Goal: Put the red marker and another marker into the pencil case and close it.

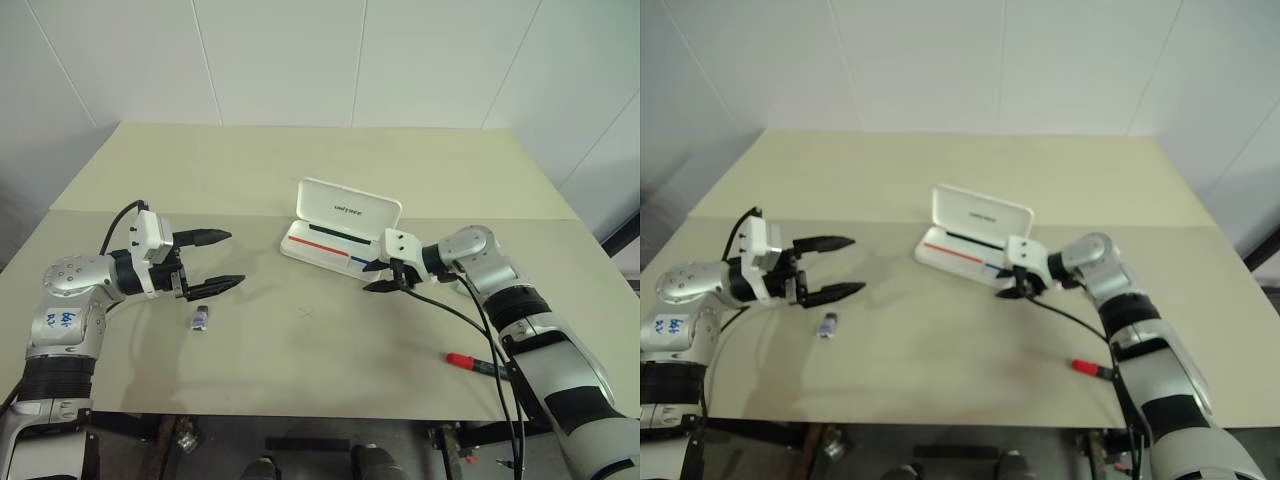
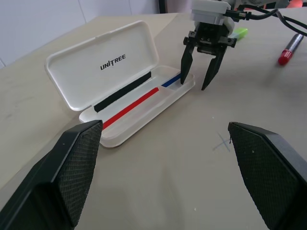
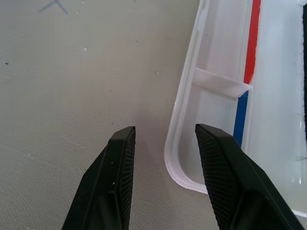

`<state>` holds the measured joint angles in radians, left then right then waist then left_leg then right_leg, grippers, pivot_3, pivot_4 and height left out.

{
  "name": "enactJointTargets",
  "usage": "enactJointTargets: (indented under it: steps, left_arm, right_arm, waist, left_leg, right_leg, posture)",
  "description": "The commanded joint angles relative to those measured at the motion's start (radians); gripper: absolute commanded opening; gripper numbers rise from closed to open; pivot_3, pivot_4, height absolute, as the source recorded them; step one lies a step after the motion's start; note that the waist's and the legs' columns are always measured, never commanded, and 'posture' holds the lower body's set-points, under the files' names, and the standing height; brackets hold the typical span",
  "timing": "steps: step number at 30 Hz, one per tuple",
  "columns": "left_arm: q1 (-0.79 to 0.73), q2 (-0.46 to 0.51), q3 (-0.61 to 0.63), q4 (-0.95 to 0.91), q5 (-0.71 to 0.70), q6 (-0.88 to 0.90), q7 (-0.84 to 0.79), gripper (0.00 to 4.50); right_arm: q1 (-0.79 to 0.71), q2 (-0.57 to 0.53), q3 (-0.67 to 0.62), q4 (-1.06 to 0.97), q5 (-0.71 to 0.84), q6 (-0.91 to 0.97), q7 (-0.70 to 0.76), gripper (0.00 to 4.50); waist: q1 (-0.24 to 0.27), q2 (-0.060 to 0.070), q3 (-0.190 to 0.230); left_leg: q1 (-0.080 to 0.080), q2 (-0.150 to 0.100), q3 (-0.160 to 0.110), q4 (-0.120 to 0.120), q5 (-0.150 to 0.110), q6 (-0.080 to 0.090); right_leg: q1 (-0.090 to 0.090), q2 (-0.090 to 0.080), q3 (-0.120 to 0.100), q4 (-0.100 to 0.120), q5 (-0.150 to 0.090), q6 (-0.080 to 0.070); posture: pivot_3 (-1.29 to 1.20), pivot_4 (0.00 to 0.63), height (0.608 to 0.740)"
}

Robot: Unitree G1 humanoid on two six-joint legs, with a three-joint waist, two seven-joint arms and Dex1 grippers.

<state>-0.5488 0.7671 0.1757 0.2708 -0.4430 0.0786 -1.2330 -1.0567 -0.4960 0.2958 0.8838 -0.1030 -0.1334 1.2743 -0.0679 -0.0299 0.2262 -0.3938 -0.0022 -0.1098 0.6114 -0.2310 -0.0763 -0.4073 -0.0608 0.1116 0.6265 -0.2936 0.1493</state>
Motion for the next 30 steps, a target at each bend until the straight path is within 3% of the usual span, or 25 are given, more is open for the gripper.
enactJointTargets:
  steps: [1, 4, 8, 21, 30]
  left_arm:
    - [-0.024, 0.030, 0.013, 0.019, 0.009, -0.024, -0.026, 4.50]
    - [-0.045, 0.035, 0.009, 0.039, 0.017, -0.033, -0.039, 4.50]
    - [-0.063, 0.034, 0.009, 0.054, 0.023, -0.042, -0.048, 4.50]
    - [-0.076, 0.036, 0.010, 0.065, 0.026, -0.054, -0.051, 4.50]
    - [-0.062, 0.059, 0.026, 0.081, 0.025, -0.058, -0.057, 4.50]
  right_arm:
    - [-0.025, 0.002, 0.007, 0.038, -0.025, -0.032, 0.006, 2.08]
    - [-0.042, 0.007, 0.016, 0.070, -0.042, -0.060, 0.009, 1.46]
    - [-0.059, 0.013, 0.025, 0.080, -0.060, -0.077, 0.024, 0.10]
    - [-0.093, 0.035, 0.002, 0.009, -0.042, -0.051, 0.083, 0.04]
    - [0.039, -0.046, -0.008, -0.417, 0.063, 0.240, 0.239, 0.04]
  waist:
    - [-0.005, 0.000, 0.000]
    - [-0.006, 0.000, 0.000]
    - [-0.014, 0.000, 0.000]
    - [-0.021, 0.000, 0.000]
    - [-0.015, 0.000, 0.000]
  left_leg:
    - [0.000, 0.000, 0.000, 0.000, 0.000, 0.000]
    - [0.000, 0.000, 0.000, 0.000, 0.000, 0.000]
    - [0.000, 0.000, 0.000, 0.000, 0.001, 0.000]
    - [0.001, 0.000, 0.000, 0.000, 0.002, -0.001]
    - [-0.007, 0.000, -0.002, 0.000, 0.002, -0.001]
  right_leg:
    - [0.000, 0.000, 0.000, 0.000, 0.000, 0.000]
    - [0.000, 0.000, 0.000, 0.001, 0.000, 0.000]
    - [0.000, 0.000, 0.000, 0.000, 0.000, 0.000]
    - [-0.001, 0.000, 0.000, 0.004, 0.000, 0.000]
    - [-0.007, 0.000, -0.001, 0.003, 0.000, 0.000]
  posture:
    - [0.00, 0.150, 0.740]
    - [0.00, 0.150, 0.740]
    - [0.00, 0.150, 0.740]
    - [0.00, 0.150, 0.740]
    - [0.00, 0.150, 0.740]
